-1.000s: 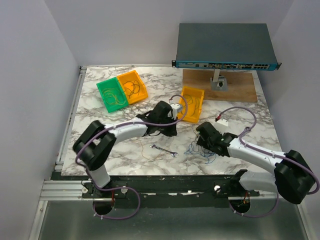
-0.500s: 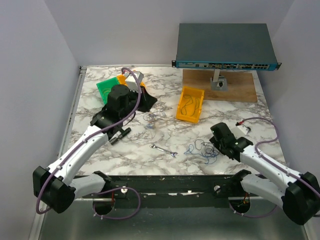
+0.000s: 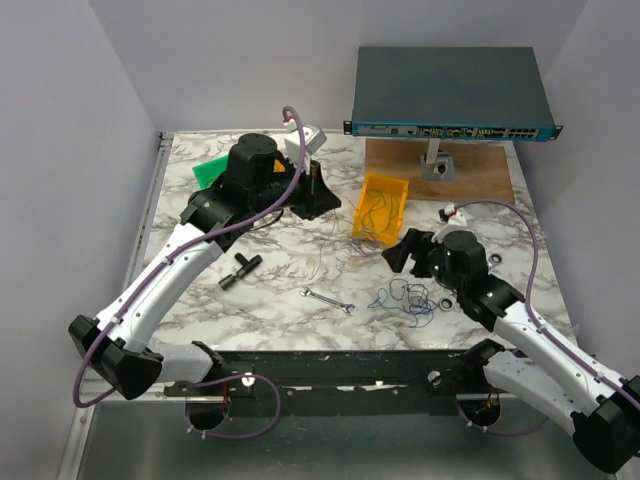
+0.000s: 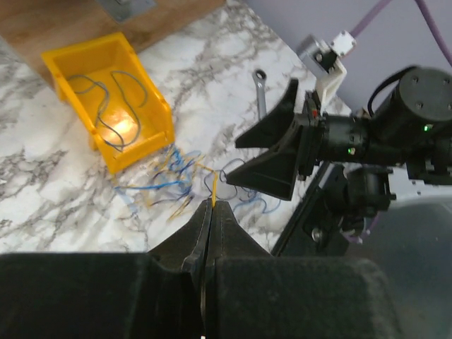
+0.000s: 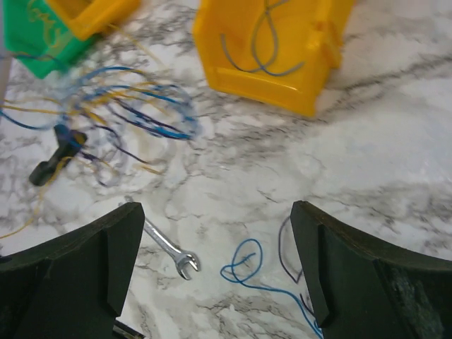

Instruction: Untangle the cables

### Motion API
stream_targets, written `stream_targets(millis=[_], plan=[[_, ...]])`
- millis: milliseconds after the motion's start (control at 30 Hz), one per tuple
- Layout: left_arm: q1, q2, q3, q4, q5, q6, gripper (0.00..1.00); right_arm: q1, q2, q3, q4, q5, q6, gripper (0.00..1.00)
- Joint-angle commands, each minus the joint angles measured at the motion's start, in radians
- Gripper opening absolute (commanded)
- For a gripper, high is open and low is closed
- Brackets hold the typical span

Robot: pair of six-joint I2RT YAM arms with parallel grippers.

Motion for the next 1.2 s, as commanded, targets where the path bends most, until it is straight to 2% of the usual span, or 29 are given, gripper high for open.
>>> stream_targets(millis=[0,167,300,400,567,767,933,1067,1167], plan=[[-0.053,0.062,0.079,-0.17,0.09,0.082,0.0,-0.001,-0.001,0.006,0.229,-0.248,-0.142,0.93],[-0.105,0.116,0.132,-0.211,0.137,0.106,0.0,0.001,0.041,-0.018,0.359,-0.297,-0.16,0.93],[-0.117,0.119,0.153,-0.195,0.15,0.101,0.0,0.003,0.134,-0.012,0.376,-0.357,-0.159,0.84],[-0.117,0.107,0.163,-0.177,0.16,0.098,0.0,0.017,0.152,-0.052,0.439,-0.418,-0.136,0.83],[-0.118,0.135,0.228,-0.246,0.171,0.109,0.0,0.034,0.072,-0.098,0.467,-0.392,-0.143,0.84],[-0.12,0.151,0.249,-0.254,0.171,0.105,0.0,0.035,-0.07,-0.099,0.477,-0.392,-0.188,0.84],[-0.136,0.175,0.285,-0.267,0.194,0.097,0.0,0.034,-0.047,-0.047,0.498,-0.415,-0.215,0.83],[-0.147,0.178,0.306,-0.255,0.203,0.089,0.0,0.038,0.074,-0.006,0.527,-0.444,-0.194,0.73],[-0.146,0.154,0.322,-0.22,0.168,0.063,0.0,0.058,0.169,-0.012,0.516,-0.325,-0.141,0.6]])
